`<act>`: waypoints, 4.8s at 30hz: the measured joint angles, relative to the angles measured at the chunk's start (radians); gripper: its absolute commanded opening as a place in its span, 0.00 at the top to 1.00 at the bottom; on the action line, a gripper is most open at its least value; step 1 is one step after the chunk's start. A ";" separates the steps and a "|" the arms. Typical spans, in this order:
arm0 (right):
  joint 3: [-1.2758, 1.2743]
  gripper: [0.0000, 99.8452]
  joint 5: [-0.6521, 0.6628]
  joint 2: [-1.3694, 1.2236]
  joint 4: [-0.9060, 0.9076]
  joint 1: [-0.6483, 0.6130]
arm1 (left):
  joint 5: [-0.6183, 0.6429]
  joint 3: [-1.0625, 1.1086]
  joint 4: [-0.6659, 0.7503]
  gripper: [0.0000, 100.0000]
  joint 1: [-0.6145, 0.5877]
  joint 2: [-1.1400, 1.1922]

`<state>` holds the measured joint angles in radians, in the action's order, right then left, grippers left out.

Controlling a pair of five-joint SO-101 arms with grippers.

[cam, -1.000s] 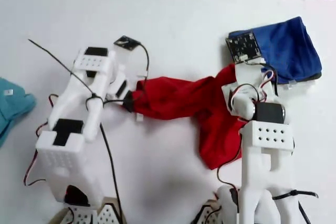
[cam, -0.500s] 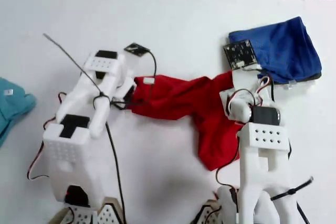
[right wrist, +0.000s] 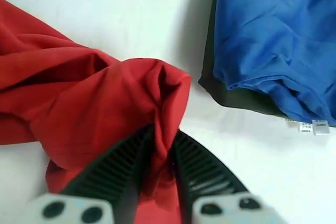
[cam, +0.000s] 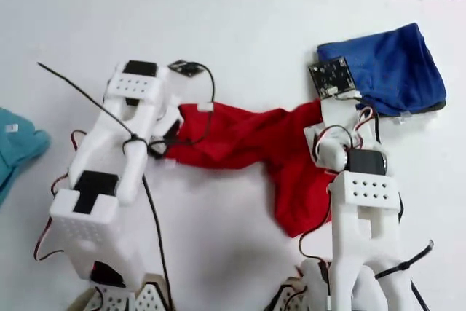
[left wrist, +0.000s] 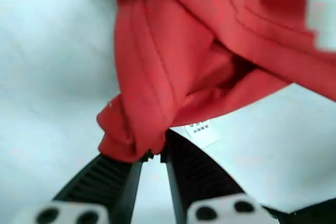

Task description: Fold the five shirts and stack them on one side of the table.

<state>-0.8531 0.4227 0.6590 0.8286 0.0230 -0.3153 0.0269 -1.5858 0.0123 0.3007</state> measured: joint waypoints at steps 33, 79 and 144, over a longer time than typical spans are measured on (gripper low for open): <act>0.000 0.98 0.002 0.000 -0.008 0.000 | 0.000 -0.069 0.176 0.76 -0.175 0.236; 0.628 0.98 -0.006 0.000 0.063 0.037 | 0.129 -0.262 -0.183 0.97 -0.213 -0.644; -0.416 0.98 -0.078 0.330 -0.331 -0.064 | -0.051 0.161 0.080 0.80 -0.324 -0.230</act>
<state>-1.2689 0.3445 0.9889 0.4971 -0.0414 -0.3659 0.1880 -1.5060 -0.3115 0.0706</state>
